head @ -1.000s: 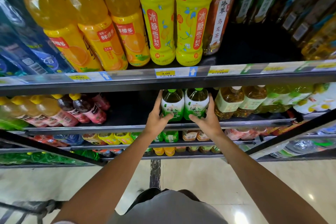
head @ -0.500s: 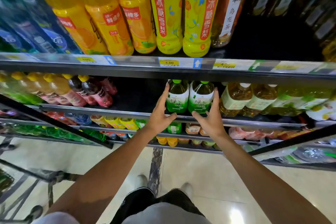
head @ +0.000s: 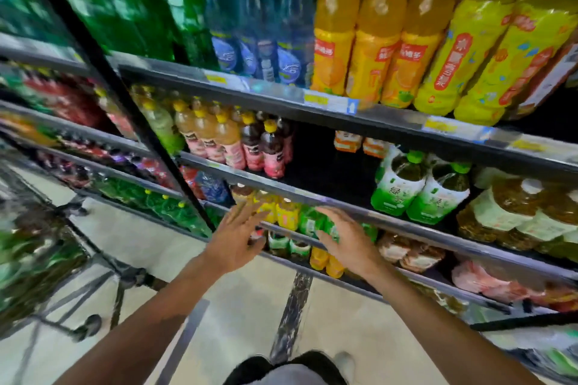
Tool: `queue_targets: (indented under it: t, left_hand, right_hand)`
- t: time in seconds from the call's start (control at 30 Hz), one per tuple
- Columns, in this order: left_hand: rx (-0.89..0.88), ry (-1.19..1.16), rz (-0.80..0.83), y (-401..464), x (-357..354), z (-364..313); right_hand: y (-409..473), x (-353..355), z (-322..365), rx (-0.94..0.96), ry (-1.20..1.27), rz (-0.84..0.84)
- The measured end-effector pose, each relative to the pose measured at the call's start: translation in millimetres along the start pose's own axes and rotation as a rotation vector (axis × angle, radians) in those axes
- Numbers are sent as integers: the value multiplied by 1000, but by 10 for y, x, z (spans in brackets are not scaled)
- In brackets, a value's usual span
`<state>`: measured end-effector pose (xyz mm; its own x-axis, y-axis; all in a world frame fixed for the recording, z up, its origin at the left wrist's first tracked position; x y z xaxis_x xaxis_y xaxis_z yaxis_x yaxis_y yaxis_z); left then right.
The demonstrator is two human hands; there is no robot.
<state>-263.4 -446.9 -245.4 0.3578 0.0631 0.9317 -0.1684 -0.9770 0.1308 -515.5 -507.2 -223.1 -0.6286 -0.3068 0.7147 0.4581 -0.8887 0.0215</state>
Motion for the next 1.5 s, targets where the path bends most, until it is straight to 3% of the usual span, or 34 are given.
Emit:
queue_targets:
  t: [0.13, 0.3, 0.63, 1.07, 1.4, 1.5]
  left_hand:
    - [132, 126, -51, -971, 529, 891]
    - [466, 205, 18, -2337, 1080, 1983]
    - [978, 194, -68, -4529, 1767, 2962]
    - [1248, 89, 56, -4972, 2292, 4820]
    - [1300, -42, 46, -5249, 2261, 6254]
    - [1294, -149, 155, -5396, 2109, 6738]
  right_hand:
    - [414, -862, 1021, 228, -173, 167]
    - [724, -1969, 2249, 439, -276, 340]
    - [930, -3802, 3927, 651, -348, 649]
    - [2039, -5915, 5404, 630, -327, 893]
    - [2678, -7253, 6218, 548, -354, 1054]
    - [2802, -7643, 6367, 491, -381, 1073]
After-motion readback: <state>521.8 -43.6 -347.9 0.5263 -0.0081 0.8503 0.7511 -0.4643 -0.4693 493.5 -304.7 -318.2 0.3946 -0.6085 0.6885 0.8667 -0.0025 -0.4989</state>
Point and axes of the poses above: each hand's wrist, its own y-axis towards the middle knuckle, its own x-axis out of the back of the hand, z = x × y, the point moved 5 cm from there along y, towards the middle knuckle, and after that the axes turned 4 degrees about -z, right-handed, at the moved point
